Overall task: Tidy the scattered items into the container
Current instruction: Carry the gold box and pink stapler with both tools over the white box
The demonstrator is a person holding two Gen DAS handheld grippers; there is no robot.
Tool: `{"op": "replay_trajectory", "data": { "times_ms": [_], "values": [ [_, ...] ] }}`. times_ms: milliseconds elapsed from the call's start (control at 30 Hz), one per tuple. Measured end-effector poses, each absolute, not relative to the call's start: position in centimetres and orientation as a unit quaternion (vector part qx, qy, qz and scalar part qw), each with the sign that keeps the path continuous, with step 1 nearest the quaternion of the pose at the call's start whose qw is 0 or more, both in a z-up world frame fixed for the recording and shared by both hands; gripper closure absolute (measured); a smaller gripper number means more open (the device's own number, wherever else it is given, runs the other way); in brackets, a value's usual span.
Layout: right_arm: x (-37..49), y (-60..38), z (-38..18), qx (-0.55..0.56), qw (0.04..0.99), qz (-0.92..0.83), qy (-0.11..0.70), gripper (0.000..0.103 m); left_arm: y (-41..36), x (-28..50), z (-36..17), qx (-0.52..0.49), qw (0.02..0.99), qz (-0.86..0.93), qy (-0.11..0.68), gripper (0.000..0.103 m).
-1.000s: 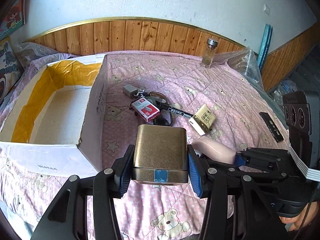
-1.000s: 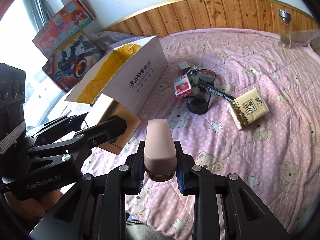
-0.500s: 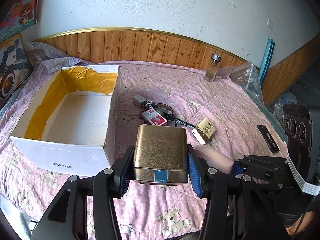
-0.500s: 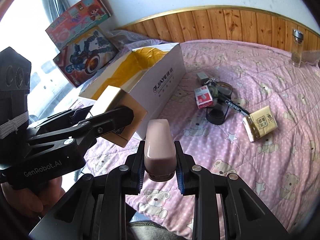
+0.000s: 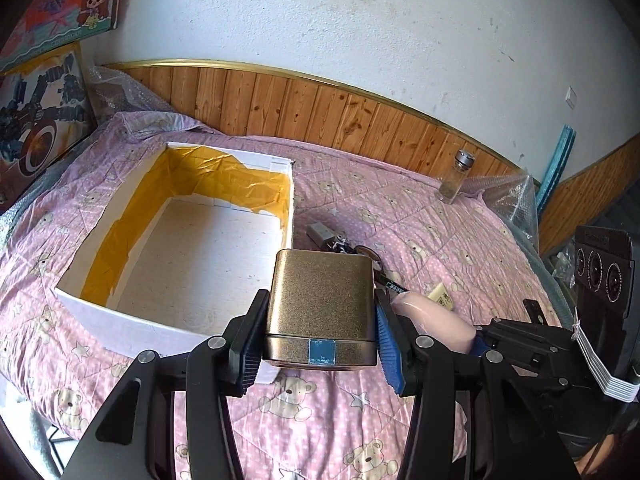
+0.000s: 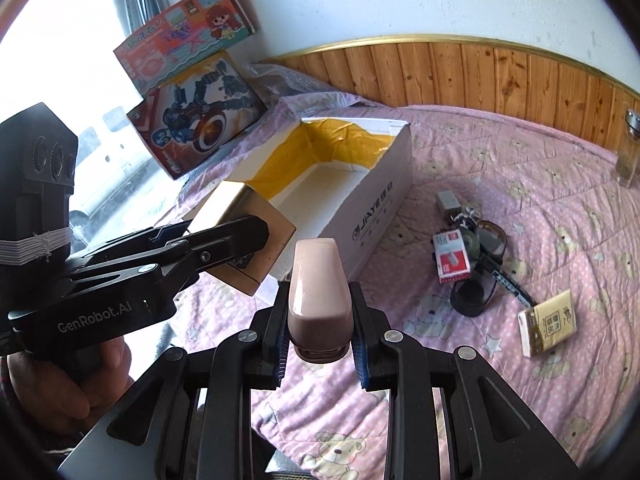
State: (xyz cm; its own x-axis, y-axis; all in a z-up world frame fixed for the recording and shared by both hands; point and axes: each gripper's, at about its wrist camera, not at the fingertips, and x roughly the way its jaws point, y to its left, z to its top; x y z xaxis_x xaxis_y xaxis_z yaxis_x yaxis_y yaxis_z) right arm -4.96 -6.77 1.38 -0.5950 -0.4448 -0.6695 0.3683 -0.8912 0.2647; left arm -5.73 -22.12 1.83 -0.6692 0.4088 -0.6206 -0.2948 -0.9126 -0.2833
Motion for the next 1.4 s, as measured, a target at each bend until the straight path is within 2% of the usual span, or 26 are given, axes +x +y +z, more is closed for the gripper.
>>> {"op": "replay_trajectory", "data": {
  "times_ms": [533,1400],
  "values": [
    [-12.1,-11.0,3.5,0.412,0.256,-0.874,-0.023,0.075,-25.6,-12.0,2.7,-0.398,0.145,0.902,-0.087,0.053],
    [-22.3,-13.4,4.5,0.455,0.272,-0.848,-0.019,0.075,-29.0,-21.0,2.1,-0.456,0.141,0.868,-0.135,0.053]
  ]
}}
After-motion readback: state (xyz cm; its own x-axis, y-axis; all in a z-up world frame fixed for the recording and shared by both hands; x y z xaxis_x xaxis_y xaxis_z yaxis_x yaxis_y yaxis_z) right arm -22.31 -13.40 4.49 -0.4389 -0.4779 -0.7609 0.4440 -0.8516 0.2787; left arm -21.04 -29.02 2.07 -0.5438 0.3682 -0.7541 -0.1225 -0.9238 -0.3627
